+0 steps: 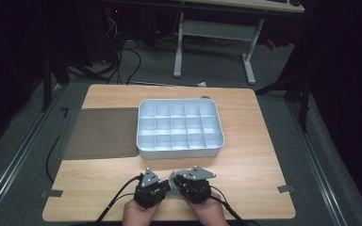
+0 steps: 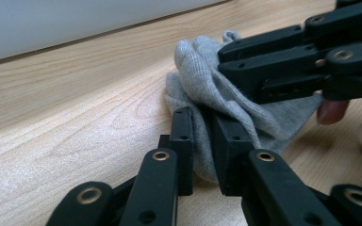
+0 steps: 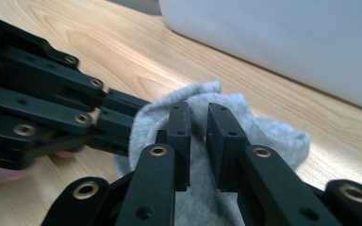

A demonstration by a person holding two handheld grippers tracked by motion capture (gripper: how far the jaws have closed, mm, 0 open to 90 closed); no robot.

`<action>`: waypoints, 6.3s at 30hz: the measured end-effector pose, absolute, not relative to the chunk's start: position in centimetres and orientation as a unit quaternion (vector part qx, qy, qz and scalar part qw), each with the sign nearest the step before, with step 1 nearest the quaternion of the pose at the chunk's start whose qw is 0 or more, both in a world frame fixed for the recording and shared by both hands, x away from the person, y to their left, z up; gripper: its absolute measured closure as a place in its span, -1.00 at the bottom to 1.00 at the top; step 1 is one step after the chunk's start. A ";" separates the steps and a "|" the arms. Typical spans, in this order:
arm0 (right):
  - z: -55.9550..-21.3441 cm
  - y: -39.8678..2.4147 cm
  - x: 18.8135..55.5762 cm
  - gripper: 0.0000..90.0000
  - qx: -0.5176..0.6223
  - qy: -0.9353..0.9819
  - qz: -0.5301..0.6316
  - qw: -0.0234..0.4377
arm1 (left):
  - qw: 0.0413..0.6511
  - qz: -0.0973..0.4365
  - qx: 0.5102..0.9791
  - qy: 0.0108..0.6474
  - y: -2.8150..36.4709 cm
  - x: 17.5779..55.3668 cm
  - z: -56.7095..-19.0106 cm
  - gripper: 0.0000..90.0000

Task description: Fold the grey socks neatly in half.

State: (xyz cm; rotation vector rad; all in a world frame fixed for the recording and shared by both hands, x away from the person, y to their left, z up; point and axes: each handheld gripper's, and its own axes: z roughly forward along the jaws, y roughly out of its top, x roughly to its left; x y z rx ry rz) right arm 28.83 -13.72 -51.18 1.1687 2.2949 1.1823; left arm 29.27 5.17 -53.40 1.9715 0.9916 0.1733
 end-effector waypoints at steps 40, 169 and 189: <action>-50.5 -16.7 27.6 0.76 0.415 0.784 0.426 0.176 | 0.468 0.082 0.789 0.390 5.0 29.2 -52.8 1.00; -52.0 -17.3 27.2 0.84 0.442 0.778 0.433 0.109 | 0.406 0.164 0.826 0.356 1.5 28.4 -52.8 1.00; -52.2 -19.2 28.1 0.92 0.463 0.781 0.397 0.135 | 0.407 0.173 0.826 0.349 1.1 28.3 -53.1 1.00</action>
